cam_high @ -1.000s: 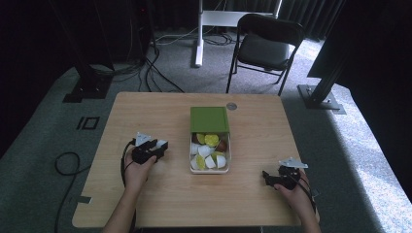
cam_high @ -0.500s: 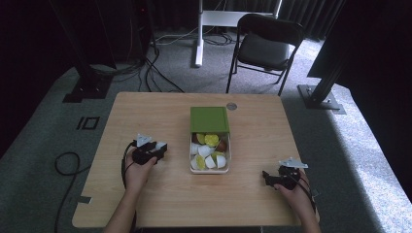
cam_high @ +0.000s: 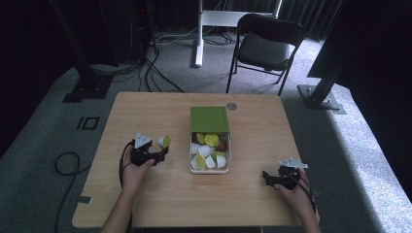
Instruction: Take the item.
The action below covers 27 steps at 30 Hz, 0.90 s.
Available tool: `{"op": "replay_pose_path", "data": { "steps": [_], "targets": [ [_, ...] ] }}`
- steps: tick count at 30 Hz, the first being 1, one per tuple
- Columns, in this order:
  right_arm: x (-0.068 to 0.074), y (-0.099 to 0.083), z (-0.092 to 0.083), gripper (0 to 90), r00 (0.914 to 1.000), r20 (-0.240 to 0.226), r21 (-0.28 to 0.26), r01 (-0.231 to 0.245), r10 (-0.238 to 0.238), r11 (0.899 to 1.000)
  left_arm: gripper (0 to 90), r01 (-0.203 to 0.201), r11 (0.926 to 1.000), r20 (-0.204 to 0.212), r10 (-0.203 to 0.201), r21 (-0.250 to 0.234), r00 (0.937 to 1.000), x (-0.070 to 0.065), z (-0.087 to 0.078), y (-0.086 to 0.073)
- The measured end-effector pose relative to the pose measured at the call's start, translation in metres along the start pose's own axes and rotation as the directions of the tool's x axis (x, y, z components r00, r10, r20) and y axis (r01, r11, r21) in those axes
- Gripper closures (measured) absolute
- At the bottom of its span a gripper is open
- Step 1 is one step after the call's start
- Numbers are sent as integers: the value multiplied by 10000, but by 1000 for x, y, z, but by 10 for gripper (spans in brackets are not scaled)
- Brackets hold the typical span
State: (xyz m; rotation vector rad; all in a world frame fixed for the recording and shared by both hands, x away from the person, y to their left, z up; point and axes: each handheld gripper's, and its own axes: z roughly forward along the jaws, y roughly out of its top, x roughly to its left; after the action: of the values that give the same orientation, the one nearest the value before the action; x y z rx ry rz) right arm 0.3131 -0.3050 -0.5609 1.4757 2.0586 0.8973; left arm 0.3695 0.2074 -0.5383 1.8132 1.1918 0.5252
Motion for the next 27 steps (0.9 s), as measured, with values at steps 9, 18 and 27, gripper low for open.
{"op": "replay_pose_path", "data": {
  "steps": [9,18,27],
  "targets": [
    [0,0,0,123,10000,4,6,7,-7,10000,183,-128,9999,269,130,-80,9996,-5,-16,-6],
    [0,0,0,123,10000,5,5,12,-12,10000,183,-666,9978,436,667,-33,9968,-10,-37,-16],
    [0,0,0,123,10000,5,4,13,-13,10000,183,-834,9964,721,844,-167,9938,-8,-58,-27]
  ]
}}
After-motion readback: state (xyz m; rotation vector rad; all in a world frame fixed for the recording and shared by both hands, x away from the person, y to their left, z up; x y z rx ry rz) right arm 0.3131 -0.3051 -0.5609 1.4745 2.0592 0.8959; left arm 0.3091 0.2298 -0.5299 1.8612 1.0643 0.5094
